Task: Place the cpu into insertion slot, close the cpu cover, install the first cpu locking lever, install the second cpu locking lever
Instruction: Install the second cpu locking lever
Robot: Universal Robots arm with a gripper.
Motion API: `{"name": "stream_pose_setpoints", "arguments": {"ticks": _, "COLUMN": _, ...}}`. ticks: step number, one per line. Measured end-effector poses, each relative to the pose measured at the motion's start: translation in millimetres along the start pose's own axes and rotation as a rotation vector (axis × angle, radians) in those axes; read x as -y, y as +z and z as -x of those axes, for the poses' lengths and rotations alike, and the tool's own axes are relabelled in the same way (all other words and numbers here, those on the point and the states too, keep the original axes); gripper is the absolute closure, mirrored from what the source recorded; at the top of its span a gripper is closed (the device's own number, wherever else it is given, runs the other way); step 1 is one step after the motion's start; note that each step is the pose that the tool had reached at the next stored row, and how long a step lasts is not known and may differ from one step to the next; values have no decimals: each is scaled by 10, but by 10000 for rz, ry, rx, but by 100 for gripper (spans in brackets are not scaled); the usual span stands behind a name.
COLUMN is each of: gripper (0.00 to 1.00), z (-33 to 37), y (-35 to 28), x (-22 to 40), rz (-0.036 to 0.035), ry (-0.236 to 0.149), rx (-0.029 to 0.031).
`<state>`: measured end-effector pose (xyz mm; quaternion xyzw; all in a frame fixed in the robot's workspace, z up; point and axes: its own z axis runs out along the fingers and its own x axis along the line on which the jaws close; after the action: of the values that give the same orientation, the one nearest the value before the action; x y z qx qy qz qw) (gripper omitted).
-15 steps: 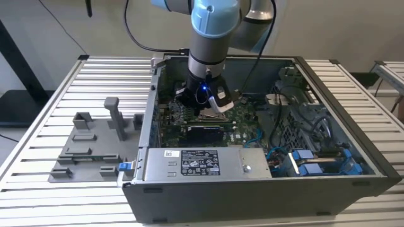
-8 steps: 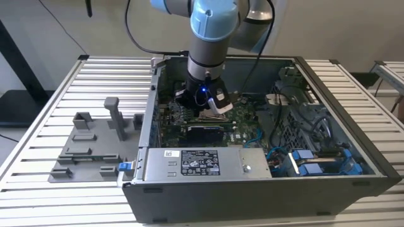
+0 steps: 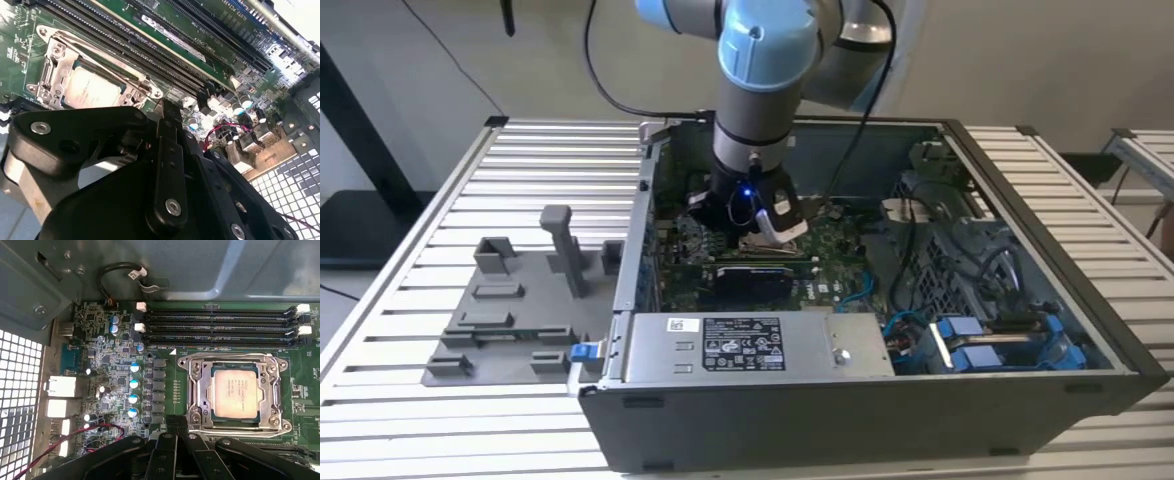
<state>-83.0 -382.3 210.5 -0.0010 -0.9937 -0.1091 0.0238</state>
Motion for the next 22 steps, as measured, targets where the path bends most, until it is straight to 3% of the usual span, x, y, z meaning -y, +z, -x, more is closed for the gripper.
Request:
{"name": "stream_pose_setpoints", "arguments": {"ticks": 15, "gripper": 89, "z": -5, "y": 118, "x": 12, "rz": -7, "ry": 0, "rx": 0}}
{"name": "stream_pose_setpoints", "arguments": {"ticks": 22, "gripper": 89, "z": -4, "y": 143, "x": 18, "rz": -13, "ry": 1, "rx": -1}}
